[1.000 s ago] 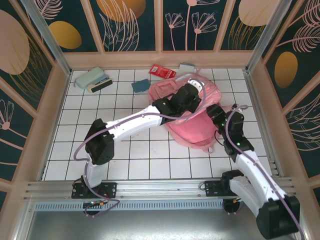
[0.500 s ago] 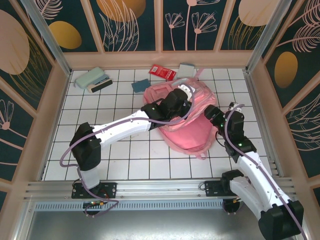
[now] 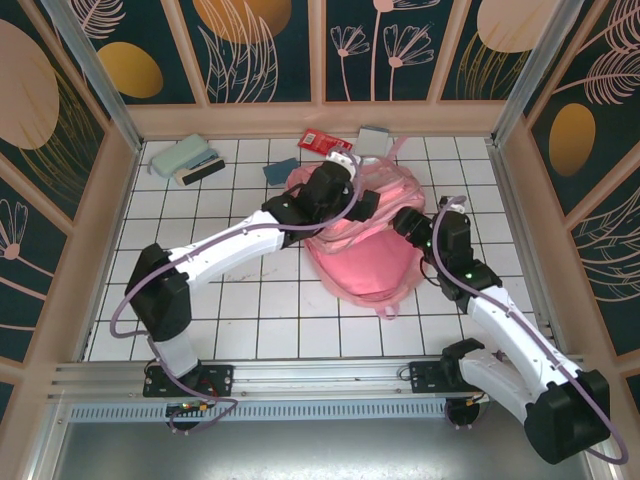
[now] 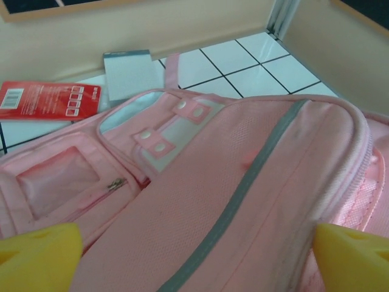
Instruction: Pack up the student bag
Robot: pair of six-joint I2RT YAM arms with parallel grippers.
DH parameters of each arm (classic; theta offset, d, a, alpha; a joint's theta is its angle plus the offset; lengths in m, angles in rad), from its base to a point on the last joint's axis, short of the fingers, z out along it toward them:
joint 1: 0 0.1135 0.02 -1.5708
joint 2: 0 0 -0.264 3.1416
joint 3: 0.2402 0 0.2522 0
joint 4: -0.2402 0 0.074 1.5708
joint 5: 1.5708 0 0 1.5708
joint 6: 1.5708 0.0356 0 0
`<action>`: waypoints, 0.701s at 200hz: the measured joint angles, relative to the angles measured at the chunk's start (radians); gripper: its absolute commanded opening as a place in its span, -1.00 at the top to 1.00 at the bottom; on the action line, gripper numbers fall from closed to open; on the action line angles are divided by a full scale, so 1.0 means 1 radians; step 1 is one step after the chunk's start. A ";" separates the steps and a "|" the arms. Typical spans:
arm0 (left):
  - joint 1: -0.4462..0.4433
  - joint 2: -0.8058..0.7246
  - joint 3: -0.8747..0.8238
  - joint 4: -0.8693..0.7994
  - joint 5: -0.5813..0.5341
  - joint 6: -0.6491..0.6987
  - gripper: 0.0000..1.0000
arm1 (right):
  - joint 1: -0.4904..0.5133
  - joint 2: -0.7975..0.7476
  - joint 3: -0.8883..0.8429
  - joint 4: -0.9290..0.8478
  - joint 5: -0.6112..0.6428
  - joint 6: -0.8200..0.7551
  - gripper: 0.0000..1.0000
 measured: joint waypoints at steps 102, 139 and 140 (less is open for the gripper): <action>0.232 -0.245 -0.166 -0.001 -0.032 -0.079 -0.97 | 0.000 -0.123 0.060 -0.170 0.082 -0.020 -0.51; 0.372 -0.235 -0.207 0.000 -0.084 -0.137 -0.96 | 0.000 -0.162 0.101 -0.195 0.099 -0.039 -0.51; 0.375 -0.234 -0.207 0.000 -0.084 -0.138 -0.96 | 0.000 -0.163 0.104 -0.196 0.099 -0.040 -0.51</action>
